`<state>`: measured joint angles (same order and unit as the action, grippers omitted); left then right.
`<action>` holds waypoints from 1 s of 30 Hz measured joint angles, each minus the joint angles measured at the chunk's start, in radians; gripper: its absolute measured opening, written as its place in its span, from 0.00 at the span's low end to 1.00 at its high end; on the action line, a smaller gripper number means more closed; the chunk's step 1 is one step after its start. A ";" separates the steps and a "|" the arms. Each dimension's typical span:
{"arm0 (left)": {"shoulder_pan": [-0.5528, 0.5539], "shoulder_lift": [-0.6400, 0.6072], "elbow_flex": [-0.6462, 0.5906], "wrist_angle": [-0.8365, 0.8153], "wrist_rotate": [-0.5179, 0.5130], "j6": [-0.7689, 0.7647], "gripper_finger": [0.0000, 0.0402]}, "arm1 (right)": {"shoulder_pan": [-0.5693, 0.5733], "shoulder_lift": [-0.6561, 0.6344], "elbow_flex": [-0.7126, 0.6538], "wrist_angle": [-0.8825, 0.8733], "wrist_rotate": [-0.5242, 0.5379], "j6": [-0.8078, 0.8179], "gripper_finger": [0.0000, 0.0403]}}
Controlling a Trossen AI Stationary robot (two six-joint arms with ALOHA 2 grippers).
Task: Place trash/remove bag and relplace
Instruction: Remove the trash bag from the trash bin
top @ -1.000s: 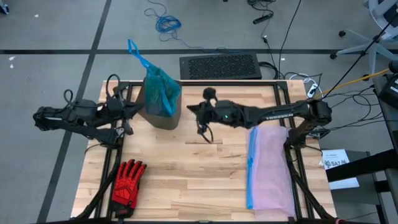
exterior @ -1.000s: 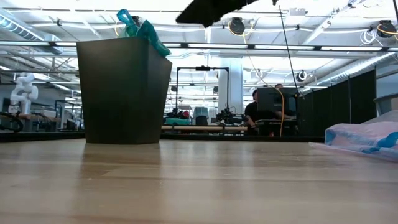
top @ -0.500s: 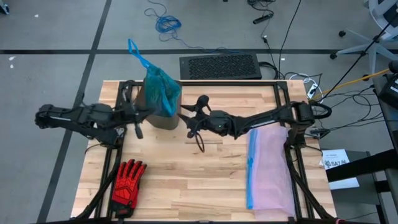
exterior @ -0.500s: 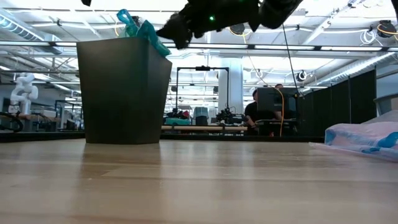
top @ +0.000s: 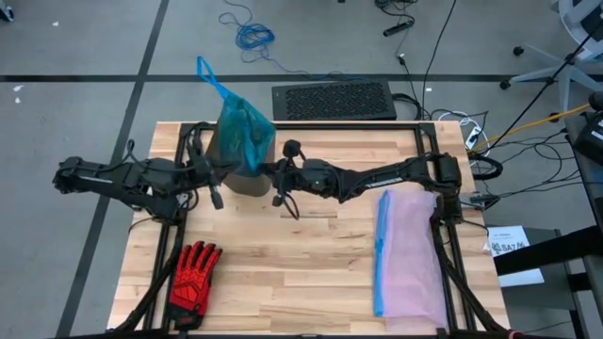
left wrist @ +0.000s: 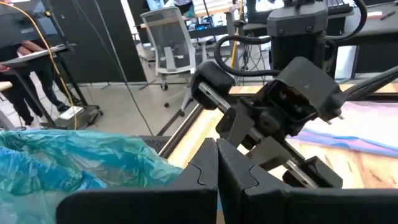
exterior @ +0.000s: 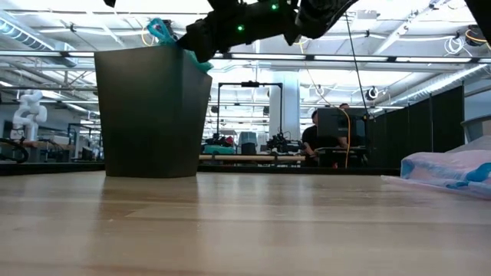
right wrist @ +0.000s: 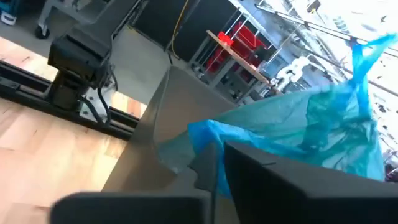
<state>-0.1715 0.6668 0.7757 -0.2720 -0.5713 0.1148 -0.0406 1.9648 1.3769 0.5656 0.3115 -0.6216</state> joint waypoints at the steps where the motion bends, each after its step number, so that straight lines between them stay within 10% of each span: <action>1: 0.000 -0.002 0.000 -0.004 0.000 0.004 0.00 | 0.000 0.000 0.008 -0.005 0.000 -0.011 0.02; 12: 0.000 0.023 0.000 -0.049 -0.013 0.167 0.02 | 0.009 -0.093 0.126 -0.145 0.081 -0.139 0.00; 21: 0.000 0.079 0.000 -0.019 -0.226 0.217 0.23 | 0.011 -0.100 0.217 -0.307 0.020 -0.073 0.00; 30: -0.022 0.079 0.000 0.027 -0.223 0.314 0.41 | 0.009 -0.100 0.218 -0.335 0.021 -0.055 0.00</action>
<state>-0.1936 0.7460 0.7757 -0.2446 -0.7947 0.4287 -0.0319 1.8652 1.5948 0.2307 0.3325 -0.6764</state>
